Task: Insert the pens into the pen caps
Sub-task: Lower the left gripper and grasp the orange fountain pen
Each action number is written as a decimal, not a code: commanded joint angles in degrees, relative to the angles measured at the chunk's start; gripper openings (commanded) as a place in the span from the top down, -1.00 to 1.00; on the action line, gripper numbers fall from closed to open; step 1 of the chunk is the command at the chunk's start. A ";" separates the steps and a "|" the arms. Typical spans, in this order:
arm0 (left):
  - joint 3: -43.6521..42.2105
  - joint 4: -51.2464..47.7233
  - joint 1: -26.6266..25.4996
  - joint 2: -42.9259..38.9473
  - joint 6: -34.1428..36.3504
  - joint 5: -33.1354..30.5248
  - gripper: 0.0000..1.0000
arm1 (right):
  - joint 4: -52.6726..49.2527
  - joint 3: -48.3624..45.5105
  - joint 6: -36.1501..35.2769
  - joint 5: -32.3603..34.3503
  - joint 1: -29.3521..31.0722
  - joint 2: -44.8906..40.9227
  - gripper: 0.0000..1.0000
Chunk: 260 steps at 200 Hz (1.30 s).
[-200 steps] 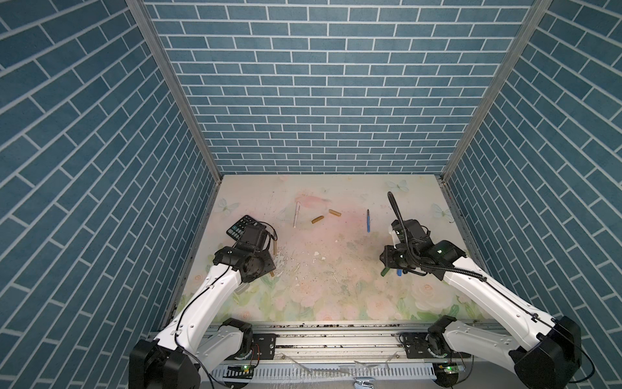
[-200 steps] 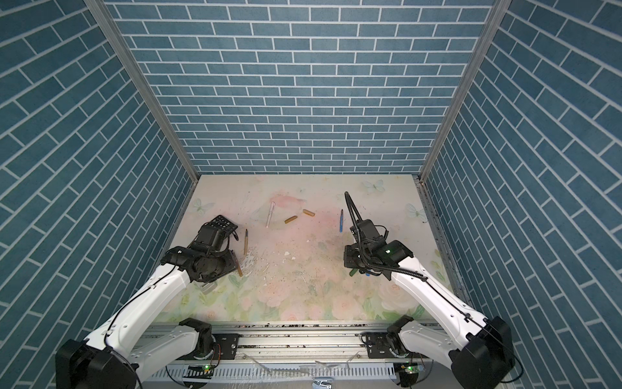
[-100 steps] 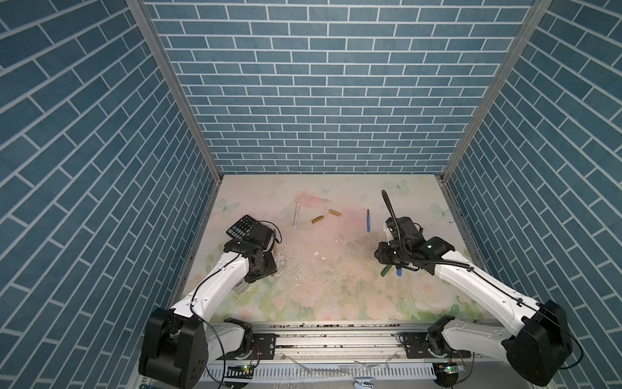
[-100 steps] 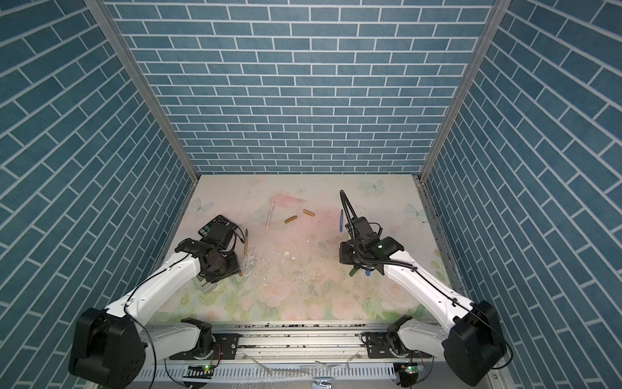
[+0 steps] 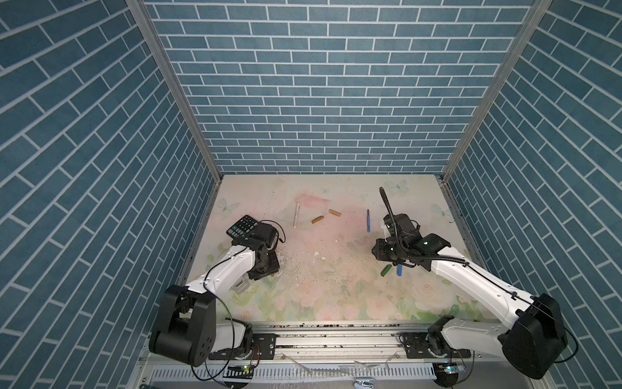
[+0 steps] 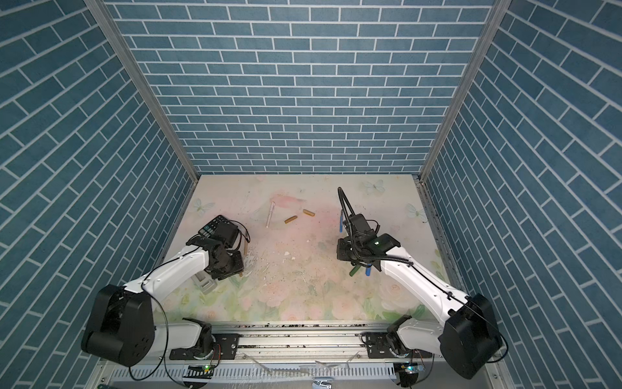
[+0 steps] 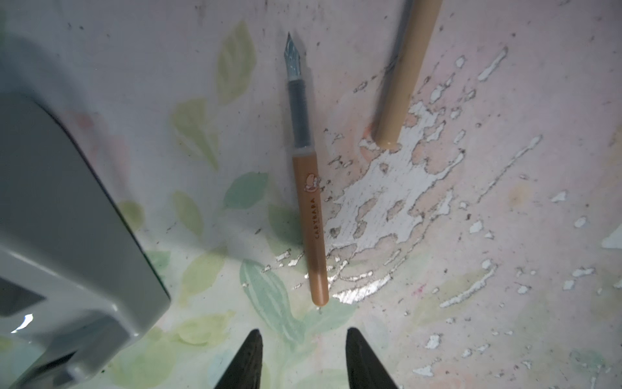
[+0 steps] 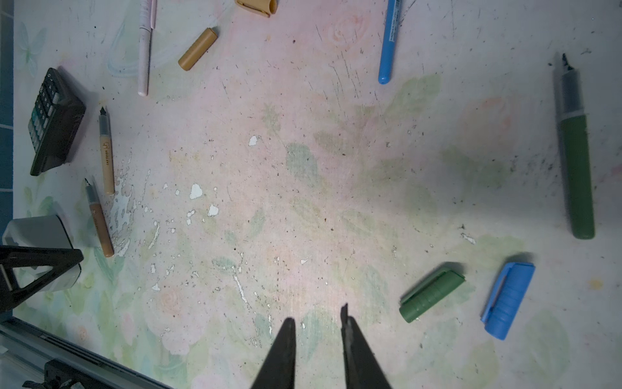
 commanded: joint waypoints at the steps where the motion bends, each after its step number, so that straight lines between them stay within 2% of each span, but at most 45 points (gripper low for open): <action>1: -0.29 3.43 0.76 1.35 0.19 -0.36 0.16 | 0.53 -0.15 2.60 0.38 0.64 -0.14 0.47; 46: 0.30 5.74 1.27 7.81 0.07 -1.37 0.38 | 1.26 -3.24 4.18 0.64 0.95 -1.82 0.47; 84: -0.66 7.72 1.29 9.32 -0.89 -2.16 0.42 | 1.45 -4.23 5.15 1.31 1.52 -3.04 0.47; 124: -0.79 8.98 1.30 11.03 -0.43 -2.02 0.67 | 2.31 -4.60 6.23 1.42 2.11 -2.81 0.47; 150: -1.16 9.54 1.29 11.56 0.07 -1.65 0.66 | 2.24 -4.22 6.66 1.63 2.66 -3.24 0.47; 174: -1.72 10.11 1.29 11.33 0.07 -1.42 0.43 | 1.92 -3.76 6.84 1.93 2.98 -4.13 0.47; 190: -2.07 10.44 1.29 11.12 0.07 -1.23 0.41 | 1.61 -3.54 6.84 2.18 3.08 -4.64 0.47; 204: -2.64 11.09 1.29 10.95 -0.26 -0.97 0.50 | 1.29 -3.40 6.84 2.50 3.14 -5.04 0.47; 232: -3.31 12.11 1.34 10.72 -0.13 -0.51 0.81 | 1.10 -3.37 7.09 2.77 3.19 -5.77 0.47; 260: -2.73 10.71 1.25 9.00 0.84 -1.40 0.87 | 0.90 -3.28 7.22 2.68 3.19 -6.56 0.47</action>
